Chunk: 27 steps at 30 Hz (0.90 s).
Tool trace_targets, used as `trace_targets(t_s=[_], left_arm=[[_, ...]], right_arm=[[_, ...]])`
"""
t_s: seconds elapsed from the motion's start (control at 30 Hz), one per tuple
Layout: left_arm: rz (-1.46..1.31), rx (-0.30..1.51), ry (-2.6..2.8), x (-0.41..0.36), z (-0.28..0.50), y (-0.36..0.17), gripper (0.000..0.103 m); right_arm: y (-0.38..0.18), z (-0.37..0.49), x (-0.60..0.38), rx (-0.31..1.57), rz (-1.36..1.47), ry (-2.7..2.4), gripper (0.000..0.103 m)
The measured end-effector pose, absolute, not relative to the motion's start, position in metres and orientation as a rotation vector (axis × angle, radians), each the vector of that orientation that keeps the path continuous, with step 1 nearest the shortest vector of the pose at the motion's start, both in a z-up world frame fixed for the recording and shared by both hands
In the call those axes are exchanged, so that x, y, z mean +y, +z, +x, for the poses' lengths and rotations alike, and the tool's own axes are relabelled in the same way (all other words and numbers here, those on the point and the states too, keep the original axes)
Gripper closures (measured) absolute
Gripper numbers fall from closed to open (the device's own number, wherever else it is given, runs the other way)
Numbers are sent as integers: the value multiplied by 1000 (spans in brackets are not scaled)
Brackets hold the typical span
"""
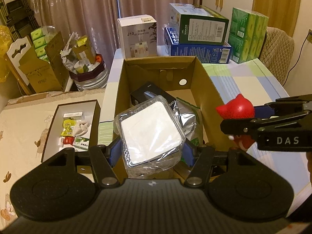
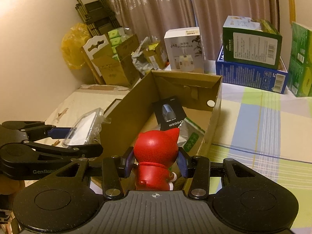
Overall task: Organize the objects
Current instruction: 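Lower the plastic box and figurine into the cardboard box and open both tools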
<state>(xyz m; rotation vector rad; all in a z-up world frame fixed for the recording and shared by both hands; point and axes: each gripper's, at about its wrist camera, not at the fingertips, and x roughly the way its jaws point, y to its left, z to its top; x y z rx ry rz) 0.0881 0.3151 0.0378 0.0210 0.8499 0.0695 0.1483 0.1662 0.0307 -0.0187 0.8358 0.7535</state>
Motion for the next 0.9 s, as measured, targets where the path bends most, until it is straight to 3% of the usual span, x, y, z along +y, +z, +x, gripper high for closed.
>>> trace_targets(t_s=[0.3, 0.37, 0.9], left_arm=[[10, 875, 79, 322, 100, 19, 42], [21, 864, 89, 321, 101, 18, 28], [42, 841, 99, 318, 91, 33, 28]], right_arm=[[23, 155, 166, 856, 2, 741, 60], [22, 156, 165, 857, 6, 739, 60], [29, 148, 170, 855, 28, 760, 60]])
